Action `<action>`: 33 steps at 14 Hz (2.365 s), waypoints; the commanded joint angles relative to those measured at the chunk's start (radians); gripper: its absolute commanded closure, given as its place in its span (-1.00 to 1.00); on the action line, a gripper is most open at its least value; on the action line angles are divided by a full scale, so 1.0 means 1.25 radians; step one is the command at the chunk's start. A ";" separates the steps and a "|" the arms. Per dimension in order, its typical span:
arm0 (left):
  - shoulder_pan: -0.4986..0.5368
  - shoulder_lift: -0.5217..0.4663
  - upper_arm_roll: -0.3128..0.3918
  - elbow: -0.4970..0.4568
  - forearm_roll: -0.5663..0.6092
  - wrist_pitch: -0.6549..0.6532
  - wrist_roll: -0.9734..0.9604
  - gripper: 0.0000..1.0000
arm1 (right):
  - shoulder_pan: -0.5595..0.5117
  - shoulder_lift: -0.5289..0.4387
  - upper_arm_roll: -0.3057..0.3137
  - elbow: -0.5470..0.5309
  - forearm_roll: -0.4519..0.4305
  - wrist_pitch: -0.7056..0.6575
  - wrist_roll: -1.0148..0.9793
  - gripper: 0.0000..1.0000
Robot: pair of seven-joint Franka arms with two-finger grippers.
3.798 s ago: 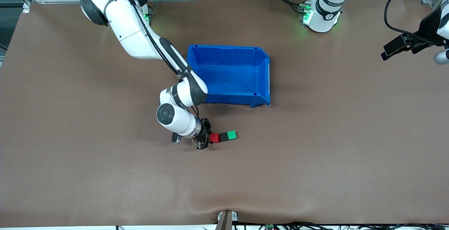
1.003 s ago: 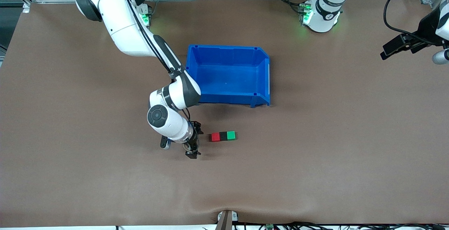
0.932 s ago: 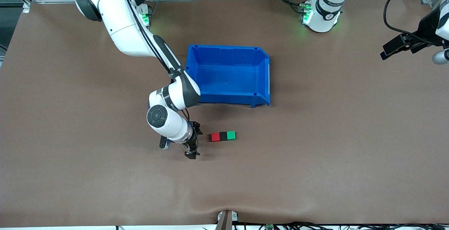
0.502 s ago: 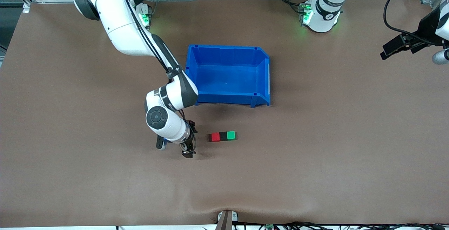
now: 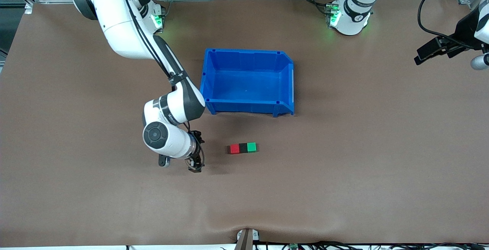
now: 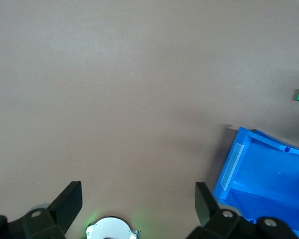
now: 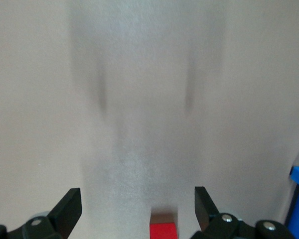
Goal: Attach green and red cubes to black cube
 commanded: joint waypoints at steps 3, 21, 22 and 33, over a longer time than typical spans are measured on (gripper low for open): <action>0.008 -0.010 -0.003 -0.003 -0.010 -0.006 0.014 -1.00 | -0.031 -0.029 0.012 0.005 -0.010 -0.084 -0.120 -1.00; 0.008 -0.010 -0.003 -0.002 -0.010 -0.008 0.014 -1.00 | -0.130 -0.093 0.013 0.044 -0.001 -0.289 -0.565 -1.00; 0.008 -0.010 -0.003 -0.002 -0.010 -0.008 0.014 -1.00 | -0.146 -0.104 0.018 0.044 0.000 -0.289 -0.598 -1.00; 0.008 -0.011 -0.003 -0.002 -0.010 -0.008 0.017 -1.00 | -0.205 -0.165 0.008 0.041 -0.041 -0.371 -0.793 -1.00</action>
